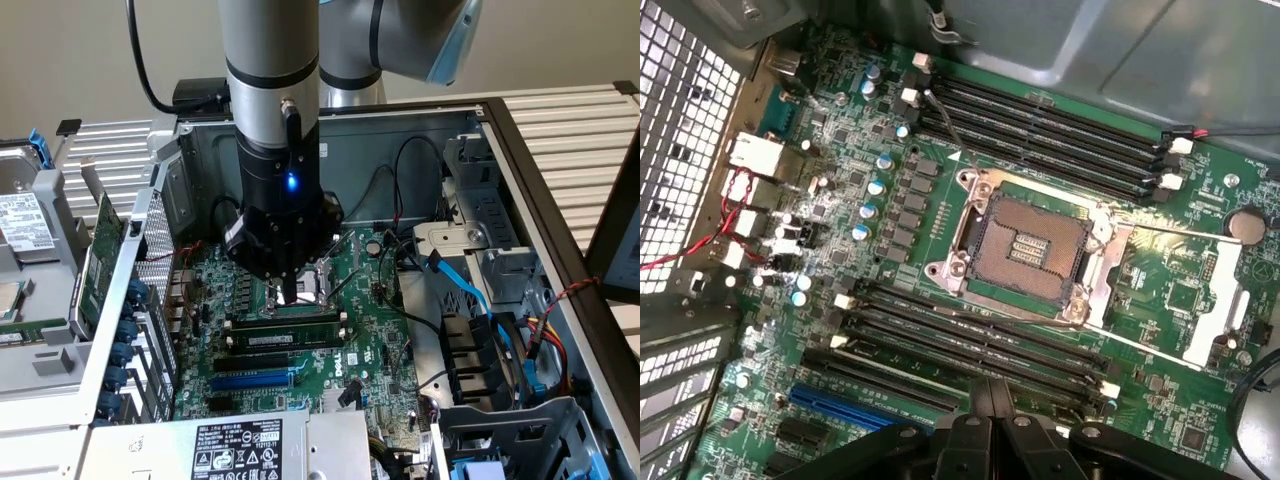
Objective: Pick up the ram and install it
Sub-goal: 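Press down the ram until it locks into place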
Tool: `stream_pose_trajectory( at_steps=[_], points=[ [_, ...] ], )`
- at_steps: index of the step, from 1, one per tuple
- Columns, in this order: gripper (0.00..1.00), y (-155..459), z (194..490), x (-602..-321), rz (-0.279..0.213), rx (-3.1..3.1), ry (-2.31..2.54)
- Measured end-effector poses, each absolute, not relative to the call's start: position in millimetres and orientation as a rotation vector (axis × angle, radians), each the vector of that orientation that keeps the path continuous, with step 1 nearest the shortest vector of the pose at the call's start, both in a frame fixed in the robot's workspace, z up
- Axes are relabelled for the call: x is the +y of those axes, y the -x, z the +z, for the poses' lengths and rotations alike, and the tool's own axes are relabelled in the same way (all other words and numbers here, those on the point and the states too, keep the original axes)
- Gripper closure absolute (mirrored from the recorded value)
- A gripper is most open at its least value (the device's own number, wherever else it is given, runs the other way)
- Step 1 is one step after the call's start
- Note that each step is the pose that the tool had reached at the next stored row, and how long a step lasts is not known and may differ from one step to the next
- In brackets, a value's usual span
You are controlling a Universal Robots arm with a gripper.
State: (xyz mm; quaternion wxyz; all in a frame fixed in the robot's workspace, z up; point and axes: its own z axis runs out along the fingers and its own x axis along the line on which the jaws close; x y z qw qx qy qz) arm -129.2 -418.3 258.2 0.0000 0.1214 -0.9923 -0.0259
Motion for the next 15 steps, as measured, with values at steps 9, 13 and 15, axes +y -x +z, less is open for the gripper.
stream_pose_trajectory(
  at_steps=[9,13,15],
  points=[
    [0.89,129.2,257.9,-418.3,-0.064,-3.115,-0.247],
    [0.89,129.3,257.9,-418.3,-0.037,-3.116,-0.208],
    [0.89,129.2,257.9,-418.3,-0.019,-3.116,-0.190]
  ],
)
